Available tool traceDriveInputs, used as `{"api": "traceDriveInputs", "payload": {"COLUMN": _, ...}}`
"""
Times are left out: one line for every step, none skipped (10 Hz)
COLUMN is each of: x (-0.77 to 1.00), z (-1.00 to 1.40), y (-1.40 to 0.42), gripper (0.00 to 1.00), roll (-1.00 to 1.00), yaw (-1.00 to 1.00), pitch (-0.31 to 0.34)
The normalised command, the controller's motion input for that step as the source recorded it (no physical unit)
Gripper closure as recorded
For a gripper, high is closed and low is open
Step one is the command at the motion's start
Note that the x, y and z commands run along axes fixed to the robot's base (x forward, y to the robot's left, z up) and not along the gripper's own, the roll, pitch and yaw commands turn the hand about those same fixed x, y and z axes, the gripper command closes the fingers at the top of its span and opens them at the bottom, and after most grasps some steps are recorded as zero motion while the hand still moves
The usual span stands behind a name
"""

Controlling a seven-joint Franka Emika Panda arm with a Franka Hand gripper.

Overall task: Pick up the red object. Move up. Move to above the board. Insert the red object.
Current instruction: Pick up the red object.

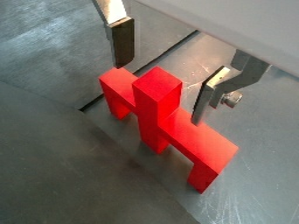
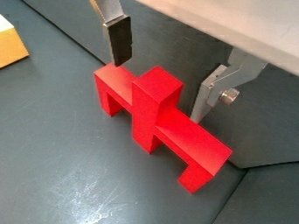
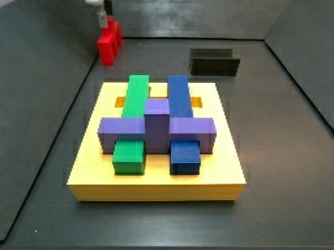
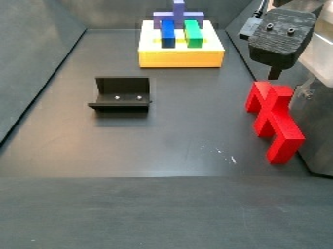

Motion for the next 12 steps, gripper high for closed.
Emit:
{"api": "traceDriveInputs", "payload": {"x": 0.17, "z": -0.25, "y": 0.0, "gripper": 0.0, "roll": 0.04, "yaw": -0.03, "pitch": 0.094}}
{"api": "traceDriveInputs", "payload": {"x": 0.11, "z": -0.3, "y": 0.02, "gripper": 0.0, "roll": 0.01, "yaw": -0.06, "pitch": 0.06}}
{"api": "traceDriveInputs", "payload": {"x": 0.02, "z": -0.34, "y": 0.02, "gripper": 0.0, "roll": 0.0, "yaw": -0.05, "pitch": 0.003}}
{"api": "traceDriveInputs", "payload": {"x": 0.0, "z": -0.25, "y": 0.0, "gripper": 0.0, "roll": 0.0, "yaw": -0.02, "pitch": 0.0}}
{"api": "traceDriveInputs", "payload": {"x": -0.02, "z": -0.2, "y": 0.0, "gripper": 0.0, "roll": 0.0, "yaw": -0.07, "pitch": 0.0}}
{"api": "traceDriveInputs", "payload": {"x": -0.14, "z": -0.06, "y": 0.06, "gripper": 0.0, "roll": 0.0, "yaw": -0.05, "pitch": -0.004}}
{"api": "traceDriveInputs", "payload": {"x": -0.11, "z": -0.02, "y": 0.05, "gripper": 0.0, "roll": -0.02, "yaw": -0.03, "pitch": -0.017}}
{"api": "traceDriveInputs", "payload": {"x": -0.07, "z": 0.0, "y": 0.06, "gripper": 0.0, "roll": -0.06, "yaw": -0.01, "pitch": -0.033}}
{"api": "traceDriveInputs", "payload": {"x": -0.05, "z": 0.0, "y": 0.05, "gripper": 0.0, "roll": -0.06, "yaw": 0.0, "pitch": -0.036}}
{"api": "traceDriveInputs", "payload": {"x": 0.0, "z": 0.0, "y": 0.0, "gripper": 0.0, "roll": 0.0, "yaw": 0.0, "pitch": 0.0}}
{"api": "traceDriveInputs", "payload": {"x": 0.0, "z": 0.0, "y": 0.0, "gripper": 1.0, "roll": 0.0, "yaw": 0.0, "pitch": 0.0}}
{"api": "traceDriveInputs", "payload": {"x": 0.0, "z": 0.0, "y": 0.0, "gripper": 1.0, "roll": 0.0, "yaw": 0.0, "pitch": 0.0}}
